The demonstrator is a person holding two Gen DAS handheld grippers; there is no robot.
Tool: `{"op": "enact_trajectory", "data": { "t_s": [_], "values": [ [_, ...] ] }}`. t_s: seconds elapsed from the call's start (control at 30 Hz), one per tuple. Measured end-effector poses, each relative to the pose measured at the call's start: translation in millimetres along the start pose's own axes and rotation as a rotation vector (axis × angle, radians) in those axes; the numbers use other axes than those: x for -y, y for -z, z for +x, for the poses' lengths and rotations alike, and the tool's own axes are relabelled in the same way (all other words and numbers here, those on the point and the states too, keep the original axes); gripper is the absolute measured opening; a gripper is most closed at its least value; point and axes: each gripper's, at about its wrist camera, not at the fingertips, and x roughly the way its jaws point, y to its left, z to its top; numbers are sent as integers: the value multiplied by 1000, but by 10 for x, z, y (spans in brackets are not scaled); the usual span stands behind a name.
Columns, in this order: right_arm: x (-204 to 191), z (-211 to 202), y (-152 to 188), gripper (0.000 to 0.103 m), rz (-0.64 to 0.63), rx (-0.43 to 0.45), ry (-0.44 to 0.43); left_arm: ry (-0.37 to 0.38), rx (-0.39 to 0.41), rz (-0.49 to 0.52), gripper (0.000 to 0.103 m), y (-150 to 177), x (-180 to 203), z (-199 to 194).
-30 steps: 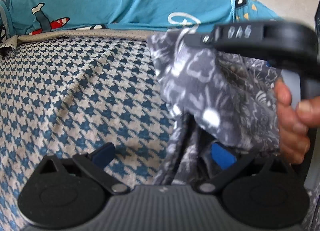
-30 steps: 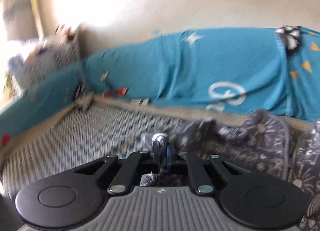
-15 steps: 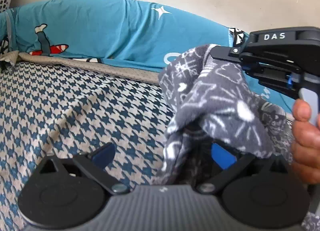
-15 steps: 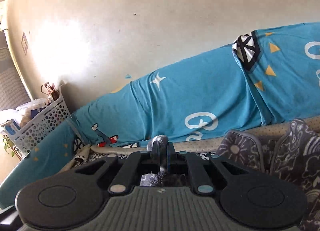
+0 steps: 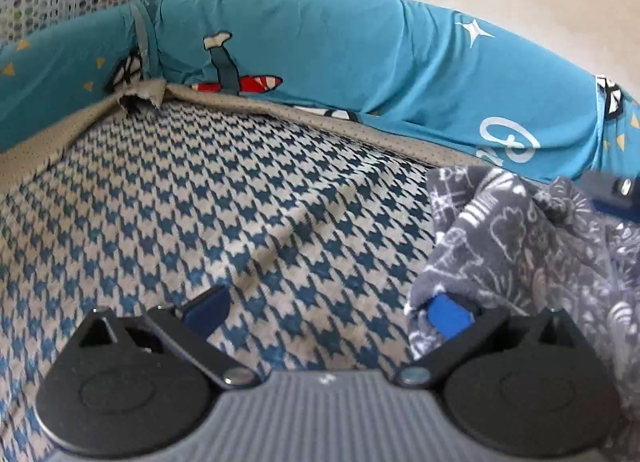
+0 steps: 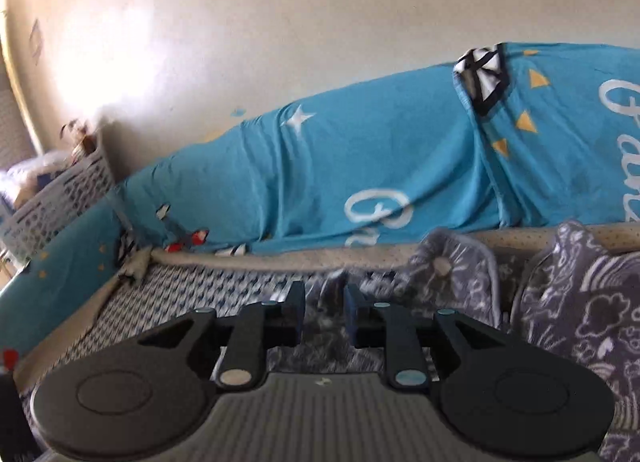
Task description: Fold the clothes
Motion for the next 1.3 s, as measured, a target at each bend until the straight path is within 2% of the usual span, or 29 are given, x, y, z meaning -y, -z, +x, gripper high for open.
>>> {"op": "enact_trajectory", "data": {
  "t_s": [0.17, 0.3, 0.33, 0.63, 0.73, 1.1, 1.3],
  "values": [
    [-110, 53, 270, 21, -84, -111, -35, -7, -17, -98, 103, -70, -190, -88],
    [-210, 227, 577, 22, -155, -265, -65, -13, -31, -176, 103, -127, -342, -159],
    [-247, 234, 636, 22, -184, -272, -60, -14, -34, -196, 103, -141, -380, -176],
    [-219, 135, 633, 24, -169, -338, -117, 110, -22, -91, 103, -94, -54, 48],
    [-197, 74, 550, 24, -177, -318, -103, 97, -78, -75, 103, -32, -23, 192],
    [-188, -61, 269, 24, -135, -118, -57, 38, -24, 43, 103, 180, 132, 125],
    [-289, 36, 107, 24, -178, -82, -82, 29, -6, 58, 103, 192, 147, 113]
  ]
}}
